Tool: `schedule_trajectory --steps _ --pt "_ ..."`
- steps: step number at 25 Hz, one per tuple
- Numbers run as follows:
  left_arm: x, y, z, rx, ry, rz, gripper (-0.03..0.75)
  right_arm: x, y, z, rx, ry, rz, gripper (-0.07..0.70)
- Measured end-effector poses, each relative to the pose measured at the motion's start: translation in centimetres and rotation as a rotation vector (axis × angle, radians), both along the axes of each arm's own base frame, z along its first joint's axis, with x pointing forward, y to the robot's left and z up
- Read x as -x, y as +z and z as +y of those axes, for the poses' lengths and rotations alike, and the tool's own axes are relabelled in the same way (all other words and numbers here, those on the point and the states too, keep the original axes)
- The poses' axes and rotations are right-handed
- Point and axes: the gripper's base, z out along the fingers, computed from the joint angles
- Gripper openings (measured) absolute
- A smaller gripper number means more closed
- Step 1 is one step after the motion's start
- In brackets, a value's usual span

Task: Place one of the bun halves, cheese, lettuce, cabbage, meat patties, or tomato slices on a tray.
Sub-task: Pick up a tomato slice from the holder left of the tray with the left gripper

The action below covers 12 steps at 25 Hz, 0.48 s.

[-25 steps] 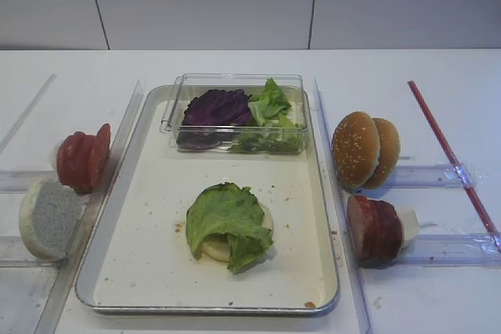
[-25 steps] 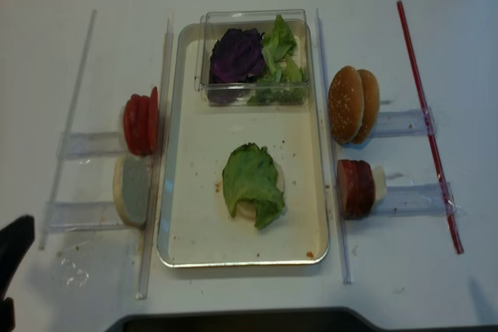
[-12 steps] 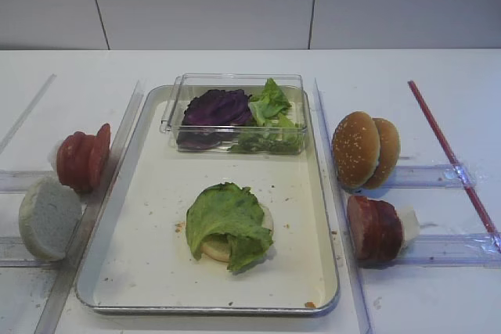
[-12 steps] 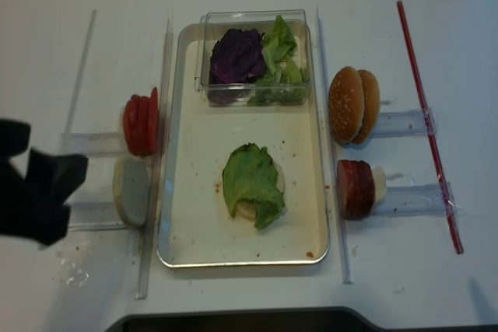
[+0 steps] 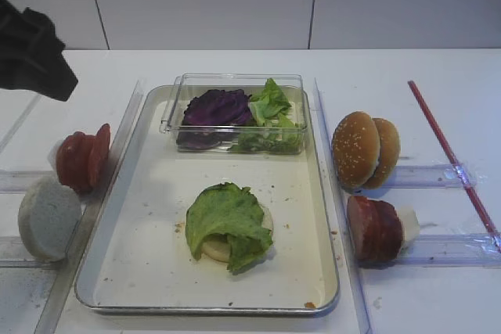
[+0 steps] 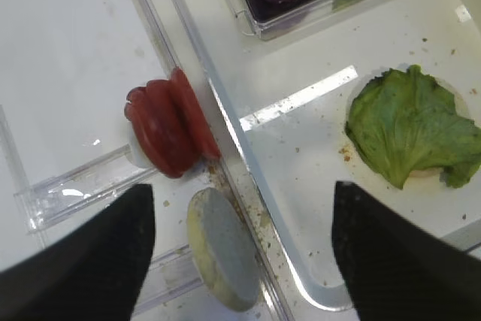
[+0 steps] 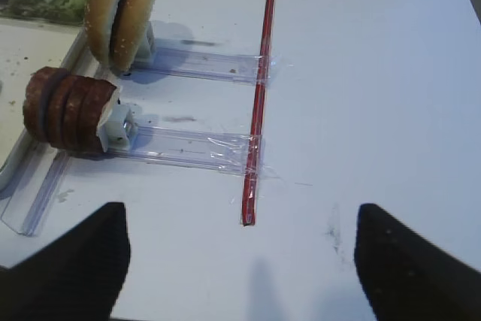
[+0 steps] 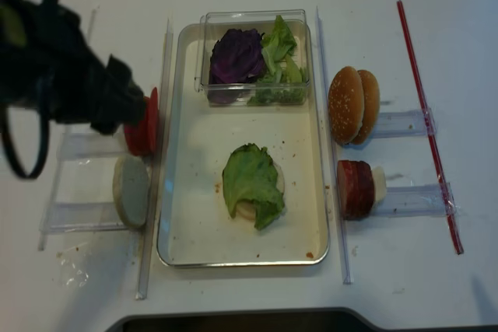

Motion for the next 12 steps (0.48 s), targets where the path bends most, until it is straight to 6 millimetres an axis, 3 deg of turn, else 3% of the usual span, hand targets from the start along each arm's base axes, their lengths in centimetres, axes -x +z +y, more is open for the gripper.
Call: schedule_trajectory --steps 12 --pt "-7.0 -3.2 -2.4 -0.062 0.129 0.120 0.414 0.0 0.0 0.0 0.000 -0.005 -0.001 0.616"
